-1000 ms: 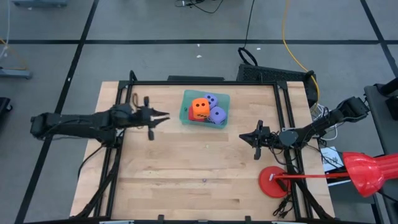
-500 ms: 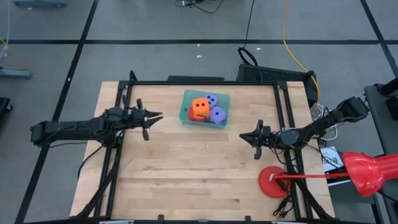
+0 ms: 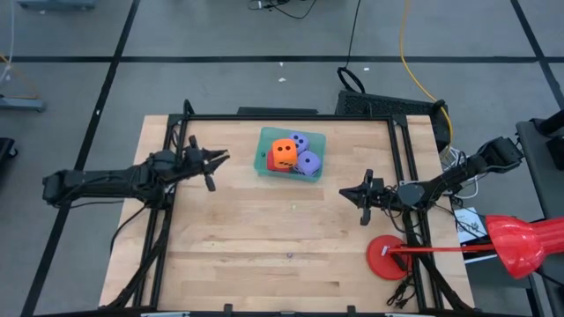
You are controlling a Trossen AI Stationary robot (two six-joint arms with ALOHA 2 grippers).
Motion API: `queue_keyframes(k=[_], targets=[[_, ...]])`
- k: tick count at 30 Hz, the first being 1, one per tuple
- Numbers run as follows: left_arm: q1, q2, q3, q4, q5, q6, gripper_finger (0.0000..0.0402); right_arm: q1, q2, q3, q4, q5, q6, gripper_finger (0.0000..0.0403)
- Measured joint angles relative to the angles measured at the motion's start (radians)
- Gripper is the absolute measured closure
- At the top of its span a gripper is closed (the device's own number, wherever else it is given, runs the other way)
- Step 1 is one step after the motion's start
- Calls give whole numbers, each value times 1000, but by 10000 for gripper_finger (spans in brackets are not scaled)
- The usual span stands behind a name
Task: Pick & Place Dice
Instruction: Put the small yellow dice into the blue bin
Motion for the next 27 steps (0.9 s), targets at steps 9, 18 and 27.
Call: queue_keyframes(k=[9, 18, 27], targets=[[88, 301, 262, -70, -14, 80, 351, -4, 0, 0, 8, 46, -6, 399], [201, 732, 482, -127, 139, 117, 352, -5, 0, 0, 7, 49, -11, 399], [239, 991, 494, -138, 169, 230, 340, 2, 0, 0, -2, 46, -3, 399]])
